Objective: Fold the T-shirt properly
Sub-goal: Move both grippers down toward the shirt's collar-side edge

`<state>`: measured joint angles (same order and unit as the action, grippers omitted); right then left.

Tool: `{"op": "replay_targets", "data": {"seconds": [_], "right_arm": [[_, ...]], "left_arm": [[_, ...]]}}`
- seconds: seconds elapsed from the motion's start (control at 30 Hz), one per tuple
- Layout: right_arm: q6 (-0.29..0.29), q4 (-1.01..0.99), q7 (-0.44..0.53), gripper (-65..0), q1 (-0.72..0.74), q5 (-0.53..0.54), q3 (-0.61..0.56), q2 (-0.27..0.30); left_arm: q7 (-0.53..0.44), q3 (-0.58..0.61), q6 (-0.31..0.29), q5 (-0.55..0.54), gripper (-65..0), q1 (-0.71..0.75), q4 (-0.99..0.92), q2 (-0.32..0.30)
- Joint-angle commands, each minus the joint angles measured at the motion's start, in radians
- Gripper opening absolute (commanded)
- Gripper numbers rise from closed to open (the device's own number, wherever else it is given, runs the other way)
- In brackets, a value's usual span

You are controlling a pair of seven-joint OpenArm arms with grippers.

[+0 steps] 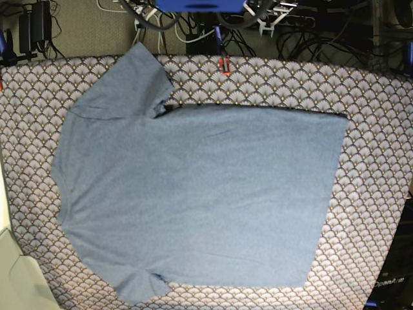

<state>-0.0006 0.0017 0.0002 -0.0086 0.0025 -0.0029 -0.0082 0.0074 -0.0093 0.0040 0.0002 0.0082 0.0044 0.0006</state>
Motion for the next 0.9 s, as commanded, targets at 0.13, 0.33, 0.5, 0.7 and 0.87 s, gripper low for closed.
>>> {"op": "replay_targets", "data": {"seconds": [0.13,0.33,0.5,0.7,0.87], "right_arm": [[0.009,0.001,-0.002,-65.0,-0.003,-0.006,0.002,0.004],[0.009,0.001,-0.006,-65.0,-0.003,-0.006,-0.003,0.004],[0.009,0.001,-0.004,-65.0,-0.006,-0.006,-0.003,0.006],[0.009,0.001,0.001,-65.0,-0.018,-0.006,-0.004,0.007],[0.009,0.131,0.014,-65.0,-0.109,-0.006,-0.004,0.015]], "left_arm": [[0.001,0.002,0.001,0.004,-65.0,0.005,-0.001,0.002],[-0.001,0.002,0.001,0.005,-65.0,0.014,-0.001,0.002],[-0.001,0.002,0.0,0.005,-65.0,0.014,-0.001,0.002],[-0.01,-0.001,0.0,0.001,-65.0,0.046,0.01,-0.003],[-0.008,-0.002,0.0,0.001,-65.0,0.167,0.213,-0.011]]}}
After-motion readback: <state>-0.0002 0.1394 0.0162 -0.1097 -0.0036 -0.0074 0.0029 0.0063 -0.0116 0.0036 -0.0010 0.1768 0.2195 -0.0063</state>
